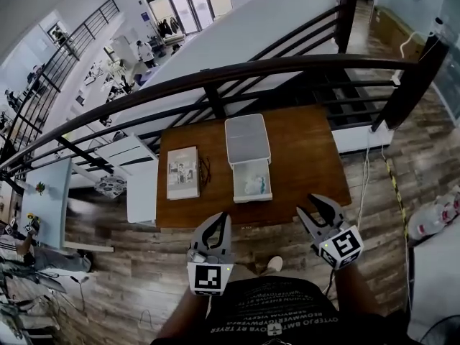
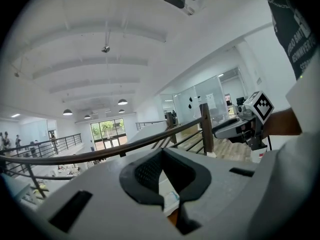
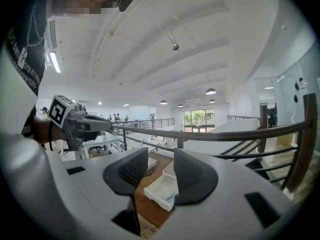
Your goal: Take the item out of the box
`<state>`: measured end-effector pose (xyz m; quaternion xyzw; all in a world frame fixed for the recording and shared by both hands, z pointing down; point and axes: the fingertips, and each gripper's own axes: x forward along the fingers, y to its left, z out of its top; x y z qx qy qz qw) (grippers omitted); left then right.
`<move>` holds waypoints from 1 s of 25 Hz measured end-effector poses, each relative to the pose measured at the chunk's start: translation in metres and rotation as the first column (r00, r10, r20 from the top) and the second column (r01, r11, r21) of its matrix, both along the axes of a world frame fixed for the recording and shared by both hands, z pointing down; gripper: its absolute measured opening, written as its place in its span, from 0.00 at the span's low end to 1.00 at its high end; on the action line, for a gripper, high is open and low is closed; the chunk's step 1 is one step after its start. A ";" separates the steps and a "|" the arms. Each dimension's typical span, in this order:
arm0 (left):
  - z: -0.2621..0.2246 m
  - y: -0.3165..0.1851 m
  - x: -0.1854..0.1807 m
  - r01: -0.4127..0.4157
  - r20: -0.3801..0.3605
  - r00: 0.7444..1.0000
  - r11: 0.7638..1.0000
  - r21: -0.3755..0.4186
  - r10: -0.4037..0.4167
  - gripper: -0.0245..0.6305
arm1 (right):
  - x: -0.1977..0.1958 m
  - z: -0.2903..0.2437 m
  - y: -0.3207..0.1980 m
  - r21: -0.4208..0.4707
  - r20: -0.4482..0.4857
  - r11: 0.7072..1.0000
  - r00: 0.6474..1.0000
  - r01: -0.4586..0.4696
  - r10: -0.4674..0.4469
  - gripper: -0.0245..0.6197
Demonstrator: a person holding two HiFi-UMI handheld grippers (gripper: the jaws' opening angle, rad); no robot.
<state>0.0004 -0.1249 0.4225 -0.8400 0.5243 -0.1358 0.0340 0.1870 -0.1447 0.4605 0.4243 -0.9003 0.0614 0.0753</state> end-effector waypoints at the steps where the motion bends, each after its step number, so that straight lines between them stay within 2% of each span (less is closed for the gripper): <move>1: 0.001 -0.001 -0.002 0.011 0.004 1.000 1.000 -0.005 -0.011 0.05 | 0.002 0.002 0.000 -0.005 0.001 1.000 1.000 0.000 0.000 0.28; 12: 0.005 -0.028 0.016 -0.013 0.001 1.000 1.000 -0.024 0.013 0.05 | 0.007 0.032 -0.022 -0.077 0.001 0.997 1.000 -0.005 0.005 0.28; 18: 0.008 -0.061 0.009 -0.019 -0.029 0.999 1.000 -0.002 0.019 0.05 | -0.001 0.045 -0.048 -0.105 -0.023 0.994 1.000 -0.006 0.003 0.28; 25: 0.014 -0.107 -0.010 -0.031 -0.023 0.999 1.000 -0.005 0.031 0.05 | -0.029 0.067 -0.088 -0.143 -0.036 0.990 0.999 0.005 -0.011 0.28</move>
